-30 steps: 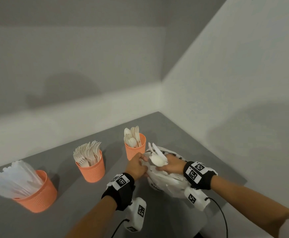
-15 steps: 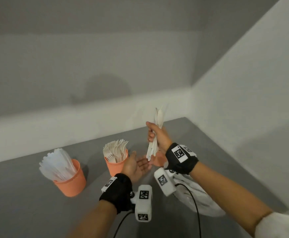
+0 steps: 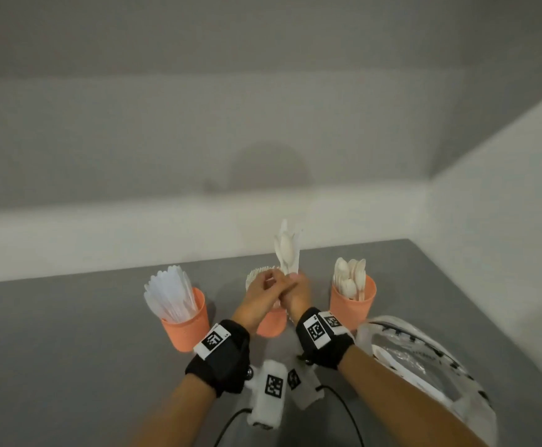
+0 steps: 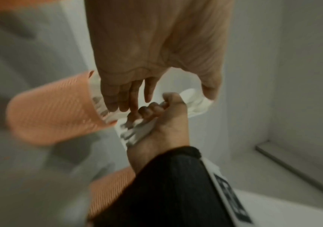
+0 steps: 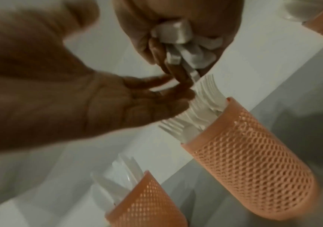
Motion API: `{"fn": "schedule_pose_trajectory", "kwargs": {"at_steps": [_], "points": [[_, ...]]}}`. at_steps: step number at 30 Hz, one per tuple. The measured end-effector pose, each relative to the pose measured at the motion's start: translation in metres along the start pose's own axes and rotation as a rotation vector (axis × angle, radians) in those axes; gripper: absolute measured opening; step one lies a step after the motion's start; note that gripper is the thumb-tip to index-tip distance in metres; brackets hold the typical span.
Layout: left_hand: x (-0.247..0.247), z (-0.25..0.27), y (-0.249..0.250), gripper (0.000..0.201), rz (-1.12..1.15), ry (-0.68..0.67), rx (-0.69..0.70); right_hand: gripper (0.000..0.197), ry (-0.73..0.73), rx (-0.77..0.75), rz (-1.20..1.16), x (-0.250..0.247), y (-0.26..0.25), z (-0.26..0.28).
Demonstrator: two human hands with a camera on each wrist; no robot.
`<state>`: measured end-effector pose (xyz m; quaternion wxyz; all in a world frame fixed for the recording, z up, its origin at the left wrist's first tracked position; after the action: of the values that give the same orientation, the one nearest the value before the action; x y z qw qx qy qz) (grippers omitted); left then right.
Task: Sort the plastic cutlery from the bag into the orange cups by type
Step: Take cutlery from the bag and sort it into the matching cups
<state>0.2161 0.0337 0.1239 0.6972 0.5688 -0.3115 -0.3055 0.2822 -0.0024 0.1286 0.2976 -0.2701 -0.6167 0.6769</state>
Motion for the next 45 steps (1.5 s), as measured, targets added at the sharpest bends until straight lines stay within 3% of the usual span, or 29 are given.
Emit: {"fn": "schedule_pose_trajectory", "kwargs": {"at_steps": [3, 7, 9, 11, 14, 16, 19, 22, 25, 28, 30, 33, 35, 38, 45], "points": [[-0.013, -0.007, 0.014, 0.045, -0.05, 0.133, 0.074, 0.011, 0.088, -0.037, 0.213, 0.007, 0.008, 0.002], [-0.032, -0.01, 0.016, 0.02, 0.015, 0.31, 0.058, 0.024, -0.063, -0.126, 0.469, 0.021, 0.008, 0.01], [-0.036, -0.01, 0.019, 0.012, 0.033, 0.279, 0.087, 0.026, -0.257, -0.106, 0.396, 0.028, 0.007, 0.011], [-0.032, -0.008, 0.025, 0.011, 0.091, 0.176, 0.109, 0.015, -0.448, 0.047, 0.221, 0.033, 0.014, 0.013], [-0.022, -0.006, 0.035, 0.012, 0.088, 0.017, 0.134, 0.004, -0.615, 0.277, 0.054, 0.037, 0.027, 0.019], [-0.017, -0.007, 0.038, 0.012, 0.04, -0.044, 0.13, 0.011, -0.69, 0.32, -0.005, 0.041, 0.028, 0.025], [-0.018, -0.01, 0.038, 0.013, 0.032, -0.065, 0.123, 0.039, -0.638, 0.339, -0.056, 0.046, 0.024, 0.027], [-0.031, -0.013, 0.042, 0.015, 0.115, 0.058, 0.166, 0.027, -0.403, 0.185, 0.049, 0.04, 0.013, 0.015], [-0.042, -0.016, 0.041, 0.041, 0.16, 0.214, 0.185, 0.023, -0.285, 0.084, 0.18, 0.035, 0.007, 0.011], [-0.044, -0.016, 0.041, 0.029, 0.106, 0.257, 0.182, 0.022, -0.355, 0.158, 0.136, 0.039, 0.012, 0.016], [-0.041, -0.016, 0.042, 0.013, 0.081, 0.22, 0.181, 0.021, -0.47, 0.273, -0.001, 0.043, 0.015, 0.023], [-0.034, -0.015, 0.044, 0.011, 0.068, 0.135, 0.199, 0.02, -0.605, 0.375, -0.141, 0.046, 0.012, 0.032], [-0.032, -0.013, 0.047, 0.022, 0.007, 0.125, 0.224, 0.021, -0.582, 0.366, -0.133, 0.044, 0.011, 0.033], [-0.043, -0.015, 0.052, 0.037, -0.083, 0.231, 0.275, 0.018, -0.467, 0.275, -0.087, 0.039, 0.011, 0.024], [-0.053, -0.014, 0.061, 0.026, -0.159, 0.342, 0.373, 0.028, -0.452, 0.213, -0.086, 0.034, 0.014, 0.015]]}}
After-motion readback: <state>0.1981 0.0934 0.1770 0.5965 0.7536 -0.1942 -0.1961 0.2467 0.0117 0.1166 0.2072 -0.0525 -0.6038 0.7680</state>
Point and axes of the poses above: each hand's wrist, its own z-axis away from the middle knuckle, its own x-axis out of the palm, y = z × x, the point moved 8 cm from there along -z, towards the middle knuckle, and after that the axes turned 2 degrees about x, right-handed, at the moved point
